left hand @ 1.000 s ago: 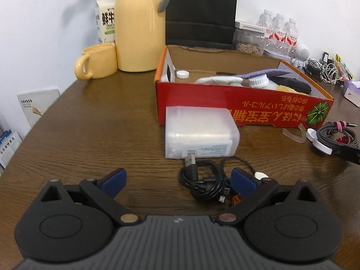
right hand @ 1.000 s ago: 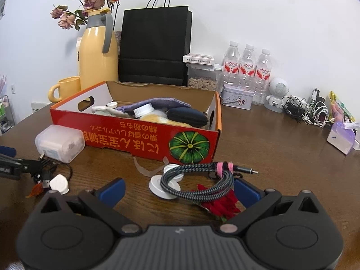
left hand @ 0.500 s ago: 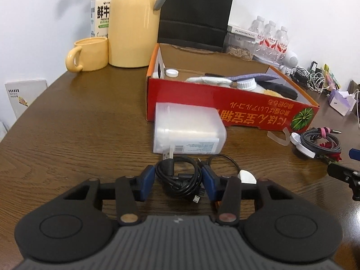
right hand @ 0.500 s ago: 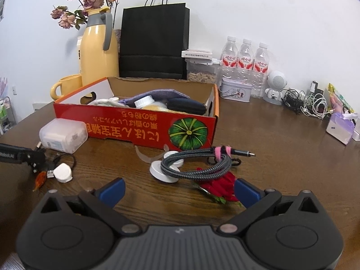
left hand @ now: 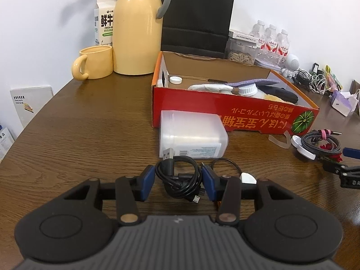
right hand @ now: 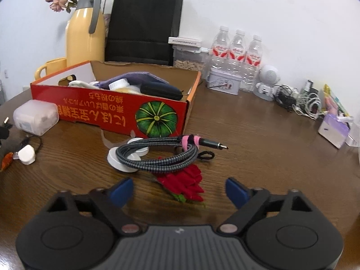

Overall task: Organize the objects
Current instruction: 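Grasp the black cable with the left gripper while the right gripper grasps the red rose, then carry the black cable and red rose into the box and release both, then grasp the small orange item with the left gripper while the right gripper grasps the white round earbud case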

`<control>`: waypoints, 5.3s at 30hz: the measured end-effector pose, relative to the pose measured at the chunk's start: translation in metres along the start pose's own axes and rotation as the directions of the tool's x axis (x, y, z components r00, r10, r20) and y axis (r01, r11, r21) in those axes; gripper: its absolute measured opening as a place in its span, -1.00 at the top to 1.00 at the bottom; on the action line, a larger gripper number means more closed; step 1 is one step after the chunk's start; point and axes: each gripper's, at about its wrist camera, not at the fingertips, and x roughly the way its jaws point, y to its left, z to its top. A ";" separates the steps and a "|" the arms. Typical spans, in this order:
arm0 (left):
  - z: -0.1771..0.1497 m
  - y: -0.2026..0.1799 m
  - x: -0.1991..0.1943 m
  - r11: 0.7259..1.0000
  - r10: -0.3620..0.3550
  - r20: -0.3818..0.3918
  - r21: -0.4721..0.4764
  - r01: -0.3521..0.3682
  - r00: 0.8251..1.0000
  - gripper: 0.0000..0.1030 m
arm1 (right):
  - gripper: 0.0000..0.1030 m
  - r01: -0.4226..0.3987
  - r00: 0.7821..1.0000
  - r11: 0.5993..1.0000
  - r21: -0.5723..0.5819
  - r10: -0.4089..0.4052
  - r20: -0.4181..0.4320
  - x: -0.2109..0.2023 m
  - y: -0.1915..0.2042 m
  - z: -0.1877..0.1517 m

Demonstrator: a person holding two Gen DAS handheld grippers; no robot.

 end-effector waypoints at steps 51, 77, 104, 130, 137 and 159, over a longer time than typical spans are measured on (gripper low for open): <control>0.113 -0.045 0.049 0.996 -0.061 0.174 0.070 0.049 0.983 0.08 | 0.41 -0.144 0.955 0.989 0.031 0.131 0.265 0.030 0.065 0.138; 0.132 -0.051 0.092 0.996 0.057 0.274 0.052 -0.074 0.960 -1.00 | -0.95 -0.047 0.986 0.997 0.067 0.035 0.164 0.080 0.055 0.135; 0.125 -0.058 0.050 0.996 0.047 0.269 0.055 -0.064 0.962 -1.00 | -1.00 -0.064 0.974 0.996 0.067 0.047 0.223 0.036 0.052 0.129; 0.019 0.010 -0.044 0.988 0.143 0.137 0.040 -0.149 0.980 -1.00 | -0.93 -0.243 0.966 0.967 -0.076 0.249 0.071 -0.034 0.122 0.030; -0.005 0.021 -0.041 0.991 0.128 0.065 0.015 -0.130 0.990 -1.00 | -0.30 -0.294 0.955 0.948 -0.123 0.297 0.014 -0.027 0.145 0.021; -0.009 0.020 -0.036 0.992 0.124 0.050 0.008 -0.125 0.991 -1.00 | 0.49 -0.367 0.927 0.920 -0.136 0.374 0.033 -0.005 0.152 0.023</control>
